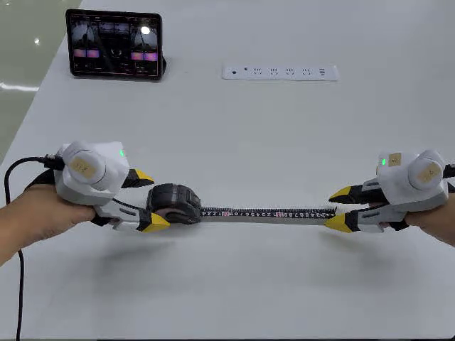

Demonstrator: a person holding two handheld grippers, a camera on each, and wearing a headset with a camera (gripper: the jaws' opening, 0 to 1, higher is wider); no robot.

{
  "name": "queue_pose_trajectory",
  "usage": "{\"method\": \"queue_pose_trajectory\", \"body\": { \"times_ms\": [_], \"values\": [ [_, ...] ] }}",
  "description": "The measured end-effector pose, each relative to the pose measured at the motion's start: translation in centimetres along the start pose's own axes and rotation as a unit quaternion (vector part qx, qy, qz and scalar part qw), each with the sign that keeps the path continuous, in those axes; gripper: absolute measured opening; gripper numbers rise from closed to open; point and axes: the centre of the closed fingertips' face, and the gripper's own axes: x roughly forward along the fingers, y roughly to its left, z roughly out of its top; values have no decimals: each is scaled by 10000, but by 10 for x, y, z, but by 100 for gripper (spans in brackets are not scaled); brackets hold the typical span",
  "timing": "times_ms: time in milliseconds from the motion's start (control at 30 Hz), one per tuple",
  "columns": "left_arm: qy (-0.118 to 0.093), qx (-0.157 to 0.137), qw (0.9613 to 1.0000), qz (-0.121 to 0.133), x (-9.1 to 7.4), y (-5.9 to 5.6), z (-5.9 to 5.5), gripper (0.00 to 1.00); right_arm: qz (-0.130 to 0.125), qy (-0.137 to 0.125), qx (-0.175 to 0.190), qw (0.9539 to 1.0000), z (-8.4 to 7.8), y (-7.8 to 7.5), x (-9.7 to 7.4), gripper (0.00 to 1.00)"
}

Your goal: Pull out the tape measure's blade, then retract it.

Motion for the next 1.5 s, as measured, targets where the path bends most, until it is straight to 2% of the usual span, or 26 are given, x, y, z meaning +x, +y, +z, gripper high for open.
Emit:
{"method": "queue_pose_trajectory", "body": {
  "times_ms": [167,400,633,733,1100,1500],
  "values": [
    [-205,-197,9994,181,-7,1,1,53,-162,-216,211,9994,7,1,-6,33],
    [-542,-530,9963,415,-22,0,-1,56,-397,-317,366,9980,7,6,-11,41],
    [-802,-627,9926,661,-38,-3,-1,61,-649,-469,390,9960,13,9,-17,49],
    [-902,-680,9911,706,-42,-7,1,63,-731,-574,441,9947,17,12,-20,51],
    [-1115,-811,9865,880,-55,-22,-3,67,-945,-721,552,9914,18,27,-28,61],
    [-1235,-958,9826,1005,-65,-38,-8,76,-1168,-907,605,9872,21,43,-37,75]
  ]
}}
